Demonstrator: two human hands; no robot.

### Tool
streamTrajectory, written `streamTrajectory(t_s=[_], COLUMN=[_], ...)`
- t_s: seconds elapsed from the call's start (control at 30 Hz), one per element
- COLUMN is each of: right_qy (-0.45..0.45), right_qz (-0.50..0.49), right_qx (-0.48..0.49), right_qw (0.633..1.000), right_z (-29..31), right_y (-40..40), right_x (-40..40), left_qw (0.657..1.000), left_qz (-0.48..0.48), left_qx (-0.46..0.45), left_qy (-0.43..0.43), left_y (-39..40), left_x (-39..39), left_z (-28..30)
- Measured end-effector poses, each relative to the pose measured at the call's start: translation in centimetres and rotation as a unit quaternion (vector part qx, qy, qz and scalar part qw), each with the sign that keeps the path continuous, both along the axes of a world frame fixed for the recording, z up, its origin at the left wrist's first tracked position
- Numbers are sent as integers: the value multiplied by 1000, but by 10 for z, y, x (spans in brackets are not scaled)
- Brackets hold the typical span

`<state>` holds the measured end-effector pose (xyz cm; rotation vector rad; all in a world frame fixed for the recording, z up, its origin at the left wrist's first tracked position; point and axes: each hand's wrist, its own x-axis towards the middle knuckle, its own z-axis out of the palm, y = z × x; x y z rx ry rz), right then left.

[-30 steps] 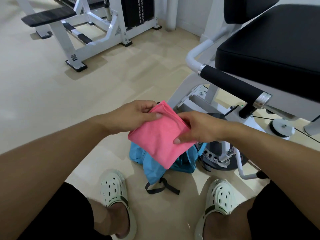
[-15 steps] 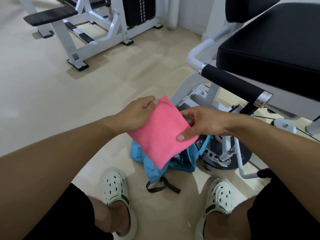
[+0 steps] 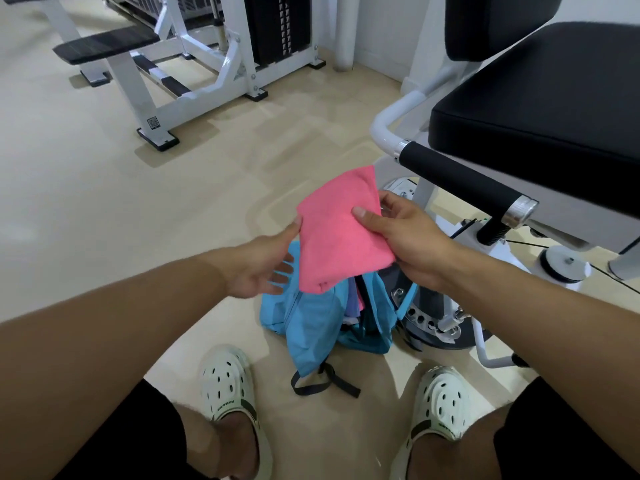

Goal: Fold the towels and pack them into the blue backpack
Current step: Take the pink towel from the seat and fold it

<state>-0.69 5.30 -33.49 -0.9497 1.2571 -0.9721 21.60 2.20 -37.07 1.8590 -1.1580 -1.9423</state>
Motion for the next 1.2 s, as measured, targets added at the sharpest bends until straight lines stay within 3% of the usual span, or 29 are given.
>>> streamTrajectory(t_s=[0.1,0.2,0.43,0.53,0.7,0.87,0.93,1.2], right_qy=[-71,-4,32,102,292,454,459,340], right_qz=[-6,0,57,62,85,165,183,186], right_qx=[64,121,176,177,113,-2,-10,1], right_qw=[995,993,982,977,946,876,869,922], right_z=[0,-6,-19,-28,-31,-24,-24,-23], right_y=[-4,-10,-10,-7,-3,2,3,9], right_x=[-6,-12,-10,-5,6,19,23,31], left_qw=[984,964,988,992,994,982,977,973], left_qz=[27,103,90,77,74,105,112,95], left_qx=[88,70,-51,-67,-23,61,77,95], left_qy=[154,236,117,80,76,145,162,185], left_y=[6,8,10,12,15,20,21,24], left_x=[-12,-26,-32,-33,-40,-49,-50,-56], left_z=[-1,11,5,1,-2,16,22,28])
